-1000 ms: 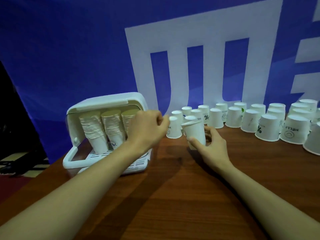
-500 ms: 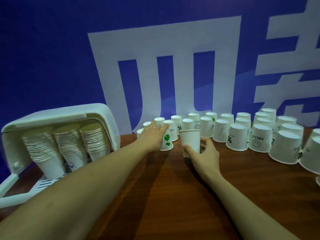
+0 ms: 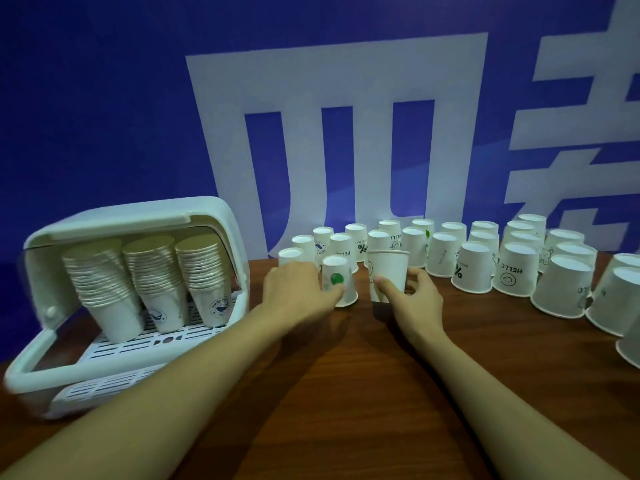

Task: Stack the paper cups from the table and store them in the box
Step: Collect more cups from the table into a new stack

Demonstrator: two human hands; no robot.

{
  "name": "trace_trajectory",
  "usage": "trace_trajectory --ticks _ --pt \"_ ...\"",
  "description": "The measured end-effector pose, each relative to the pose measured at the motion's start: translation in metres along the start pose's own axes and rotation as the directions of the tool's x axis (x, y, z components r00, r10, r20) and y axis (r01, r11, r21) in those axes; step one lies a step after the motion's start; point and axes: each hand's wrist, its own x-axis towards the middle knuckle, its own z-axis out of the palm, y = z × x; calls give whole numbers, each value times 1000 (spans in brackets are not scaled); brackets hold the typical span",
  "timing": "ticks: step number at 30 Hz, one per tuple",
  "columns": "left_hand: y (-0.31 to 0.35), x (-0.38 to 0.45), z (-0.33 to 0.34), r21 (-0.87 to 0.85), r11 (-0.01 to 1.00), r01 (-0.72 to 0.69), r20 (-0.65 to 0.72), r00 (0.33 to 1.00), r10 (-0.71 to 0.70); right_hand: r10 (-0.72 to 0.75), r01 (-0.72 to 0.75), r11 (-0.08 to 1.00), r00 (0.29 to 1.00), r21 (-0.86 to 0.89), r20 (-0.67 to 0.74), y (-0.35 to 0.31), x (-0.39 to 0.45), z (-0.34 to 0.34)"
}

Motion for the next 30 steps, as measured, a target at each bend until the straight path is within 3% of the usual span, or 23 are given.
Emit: trace_trajectory --ticks 4,6,8,10,12,14,16,21,26,30 --pt "1 -9 4 -172 985 -18 1 1000 18 22 -19 999 997 38 -70 0 -1 1" --pt "8 2 2 -219 968 -119 -24 993 117 46 -41 997 995 58 -86 2 1 1" --pt "20 14 -3 -47 959 -281 31 959 283 45 -40 997 996 61 -72 3 2 1" --pt "30 29 2 237 862 -447 163 893 419 33 -29 997 997 67 -62 4 3 0" --pt "34 40 10 421 749 -513 298 857 420 36 -31 997 997 76 -64 6 6 0" --pt "31 45 14 513 715 -475 307 879 364 47 -39 995 995 89 -83 6 8 1" --pt "25 45 15 549 736 -395 229 918 323 50 -41 995 994 88 -95 6 10 1" --pt "4 24 4 410 875 -256 63 965 253 44 -35 996 994 85 -102 7 11 0" --pt "-13 5 -5 342 938 -58 197 980 -11 35 -31 998 996 60 -77 7 7 1" --pt "-17 -6 -8 233 970 76 195 973 -124 13 -10 999 997 36 -78 6 5 1"
